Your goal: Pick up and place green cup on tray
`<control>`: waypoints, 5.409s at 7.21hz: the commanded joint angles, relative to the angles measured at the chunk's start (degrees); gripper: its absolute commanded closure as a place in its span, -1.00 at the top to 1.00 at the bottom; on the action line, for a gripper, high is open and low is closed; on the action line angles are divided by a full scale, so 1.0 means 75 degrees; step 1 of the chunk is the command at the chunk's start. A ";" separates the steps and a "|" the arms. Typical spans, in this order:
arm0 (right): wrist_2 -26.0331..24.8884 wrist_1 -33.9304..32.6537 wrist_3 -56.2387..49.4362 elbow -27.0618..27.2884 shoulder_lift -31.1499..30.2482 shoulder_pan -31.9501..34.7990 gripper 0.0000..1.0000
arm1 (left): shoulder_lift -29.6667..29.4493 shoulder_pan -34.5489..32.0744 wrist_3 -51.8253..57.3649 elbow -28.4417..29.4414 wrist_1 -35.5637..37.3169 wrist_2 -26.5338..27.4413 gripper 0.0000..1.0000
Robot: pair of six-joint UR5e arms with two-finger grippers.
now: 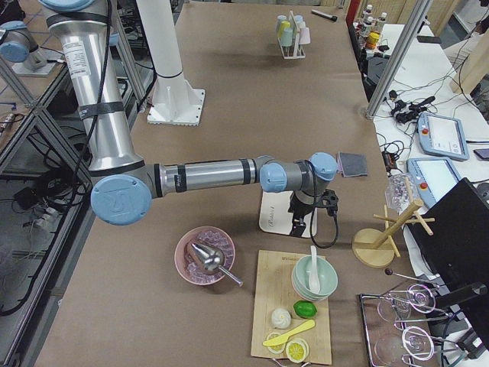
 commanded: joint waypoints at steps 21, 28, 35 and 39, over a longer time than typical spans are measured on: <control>0.0150 0.1559 0.1528 -0.0795 -0.0464 -0.0653 -1.00 | -0.1580 0.7165 0.1477 -0.5240 0.2916 0.4249 0.96; 0.1274 0.1582 0.1376 0.1286 -0.1400 -0.0243 -1.00 | -0.0819 0.9159 0.6898 -0.4891 0.2916 0.9591 0.96; 0.2212 0.1594 0.3188 0.2627 -0.0725 -0.1247 -1.00 | -0.0348 1.0017 0.7979 -0.2795 0.2940 1.3676 0.96; 0.1173 0.1814 0.5602 0.2487 0.0811 -0.3004 -1.00 | -0.0408 1.0029 0.7979 -0.2066 0.2870 1.3983 0.96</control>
